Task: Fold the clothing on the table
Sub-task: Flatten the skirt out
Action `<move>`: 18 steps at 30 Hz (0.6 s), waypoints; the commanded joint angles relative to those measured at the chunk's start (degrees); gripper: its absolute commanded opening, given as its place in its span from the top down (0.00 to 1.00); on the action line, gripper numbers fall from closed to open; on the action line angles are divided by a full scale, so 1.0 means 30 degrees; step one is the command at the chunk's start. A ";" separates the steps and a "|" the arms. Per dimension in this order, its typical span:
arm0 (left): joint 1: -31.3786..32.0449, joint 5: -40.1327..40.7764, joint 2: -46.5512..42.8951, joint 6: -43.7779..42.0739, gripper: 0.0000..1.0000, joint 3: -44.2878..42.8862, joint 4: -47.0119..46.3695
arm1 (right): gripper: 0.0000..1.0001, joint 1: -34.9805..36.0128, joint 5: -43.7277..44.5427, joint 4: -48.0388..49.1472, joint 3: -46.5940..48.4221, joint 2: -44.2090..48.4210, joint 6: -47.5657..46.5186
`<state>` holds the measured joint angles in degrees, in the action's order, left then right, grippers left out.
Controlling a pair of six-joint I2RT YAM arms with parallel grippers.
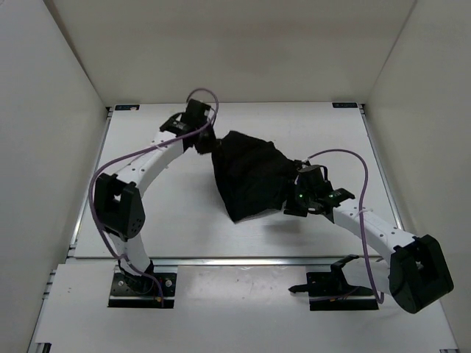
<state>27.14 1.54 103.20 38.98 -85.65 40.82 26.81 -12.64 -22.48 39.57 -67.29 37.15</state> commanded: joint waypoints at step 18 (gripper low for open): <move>0.1472 -0.4762 -0.2848 0.7366 1.00 -0.4079 -0.6194 | 0.32 -0.0149 -0.3959 1.6101 -0.4611 -0.2555 1.1462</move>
<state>29.89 -11.60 95.90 58.43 -92.68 25.67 25.26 -23.64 15.11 23.27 -71.22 65.43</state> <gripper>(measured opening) 0.101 0.672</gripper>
